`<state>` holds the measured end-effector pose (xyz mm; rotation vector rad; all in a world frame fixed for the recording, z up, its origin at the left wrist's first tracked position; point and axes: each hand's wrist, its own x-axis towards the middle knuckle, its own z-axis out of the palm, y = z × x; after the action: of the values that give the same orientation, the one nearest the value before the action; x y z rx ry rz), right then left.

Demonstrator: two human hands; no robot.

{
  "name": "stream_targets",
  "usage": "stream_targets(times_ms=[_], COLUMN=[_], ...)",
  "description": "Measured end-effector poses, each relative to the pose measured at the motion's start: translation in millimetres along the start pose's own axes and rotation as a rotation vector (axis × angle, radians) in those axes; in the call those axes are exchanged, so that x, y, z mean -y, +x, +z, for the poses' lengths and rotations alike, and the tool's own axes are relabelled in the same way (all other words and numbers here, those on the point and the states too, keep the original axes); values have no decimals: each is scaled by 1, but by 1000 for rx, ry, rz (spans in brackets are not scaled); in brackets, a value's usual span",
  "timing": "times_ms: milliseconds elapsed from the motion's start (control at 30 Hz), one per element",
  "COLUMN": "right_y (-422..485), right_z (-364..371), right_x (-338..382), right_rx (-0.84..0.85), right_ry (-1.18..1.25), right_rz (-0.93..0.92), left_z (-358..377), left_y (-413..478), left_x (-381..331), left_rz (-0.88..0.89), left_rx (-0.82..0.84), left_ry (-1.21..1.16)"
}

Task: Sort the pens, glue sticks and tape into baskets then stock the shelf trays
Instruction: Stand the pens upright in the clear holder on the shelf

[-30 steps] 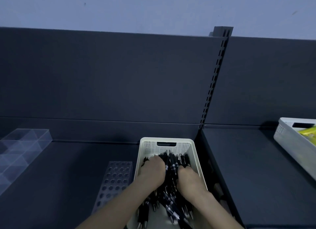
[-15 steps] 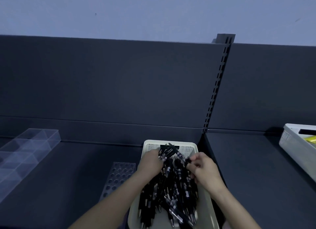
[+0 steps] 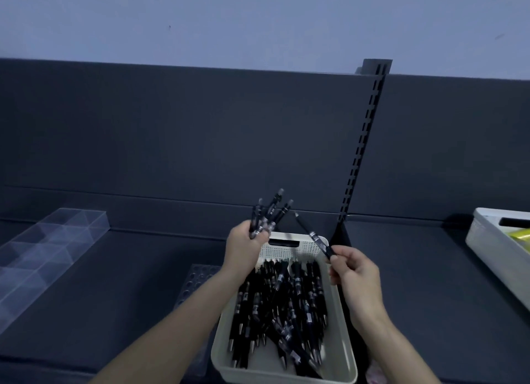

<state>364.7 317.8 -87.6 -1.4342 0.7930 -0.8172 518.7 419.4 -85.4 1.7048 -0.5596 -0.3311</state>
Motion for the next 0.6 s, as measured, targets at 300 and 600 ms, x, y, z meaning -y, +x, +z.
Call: stream_targets(times_ms=[300, 600], right_y=[3, -6], right_z=[21, 94], right_x=[13, 26], right_rx=[13, 217], right_ry=[146, 315], right_rz=[-1, 114], left_z=[-60, -127], left_y=[7, -23], left_x=[-1, 18], left_rz=[34, -71], left_rx=[-43, -12], left_ry=[19, -132])
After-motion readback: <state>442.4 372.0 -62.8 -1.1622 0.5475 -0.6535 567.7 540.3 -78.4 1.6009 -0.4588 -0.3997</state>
